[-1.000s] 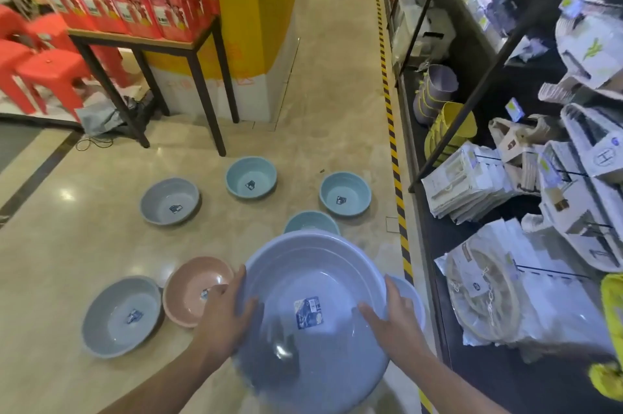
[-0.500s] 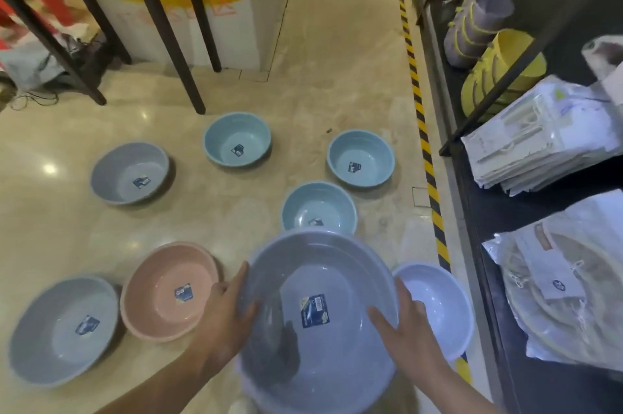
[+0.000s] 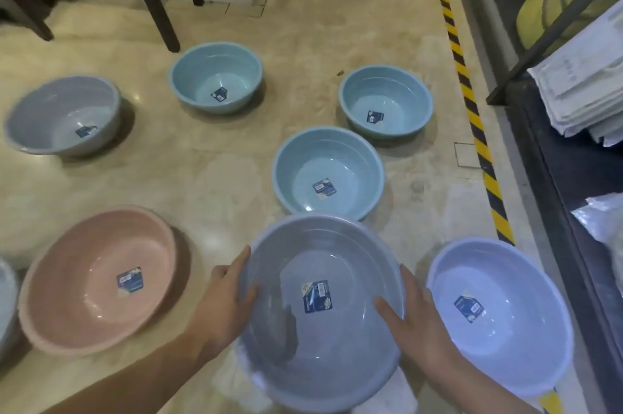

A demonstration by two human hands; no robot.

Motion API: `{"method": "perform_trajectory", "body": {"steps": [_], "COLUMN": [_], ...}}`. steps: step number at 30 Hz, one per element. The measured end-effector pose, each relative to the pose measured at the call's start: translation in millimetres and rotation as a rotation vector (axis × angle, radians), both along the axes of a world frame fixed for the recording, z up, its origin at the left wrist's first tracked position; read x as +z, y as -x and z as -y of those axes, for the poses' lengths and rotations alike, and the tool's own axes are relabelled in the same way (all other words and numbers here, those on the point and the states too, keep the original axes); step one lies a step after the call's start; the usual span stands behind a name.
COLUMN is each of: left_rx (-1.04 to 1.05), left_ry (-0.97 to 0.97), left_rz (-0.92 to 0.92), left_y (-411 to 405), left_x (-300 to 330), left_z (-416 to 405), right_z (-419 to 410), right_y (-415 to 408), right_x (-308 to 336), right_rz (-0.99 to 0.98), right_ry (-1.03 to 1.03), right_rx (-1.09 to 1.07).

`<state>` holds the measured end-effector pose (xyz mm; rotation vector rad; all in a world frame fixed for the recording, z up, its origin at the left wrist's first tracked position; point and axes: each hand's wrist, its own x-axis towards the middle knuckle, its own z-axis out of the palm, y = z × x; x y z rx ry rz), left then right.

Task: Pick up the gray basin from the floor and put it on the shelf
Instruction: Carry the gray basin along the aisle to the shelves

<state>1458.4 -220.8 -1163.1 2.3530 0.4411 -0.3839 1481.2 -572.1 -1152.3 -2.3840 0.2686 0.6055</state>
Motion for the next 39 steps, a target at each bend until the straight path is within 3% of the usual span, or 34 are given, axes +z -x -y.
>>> {"method": "perform_trajectory", "body": {"steps": [6,14,23,31,39], "left_rx": [-0.024,-0.071,-0.102,-0.039,0.044], "left_ry": [0.006,-0.081,-0.164,0.067,0.089], "left_rz": [-0.015,0.018,0.004,-0.065,0.017], "left_y": [3,7,12,16,20], "left_x": [-67,-108,-120,-133,-94], "left_z": [-10,-16,-13,-9,-18], "right_z": [0,-8,-15,-18,-35], "right_y": [-9,-3,9,11,12], "right_x": [-72,-102,-109,-123,-84], "right_rz": [0.000,0.156,0.135,0.045,0.004], "right_ry": [0.008,0.143,0.198,-0.023,-0.038], "right_rx": [0.071,0.127,0.077,0.011,-0.031]}}
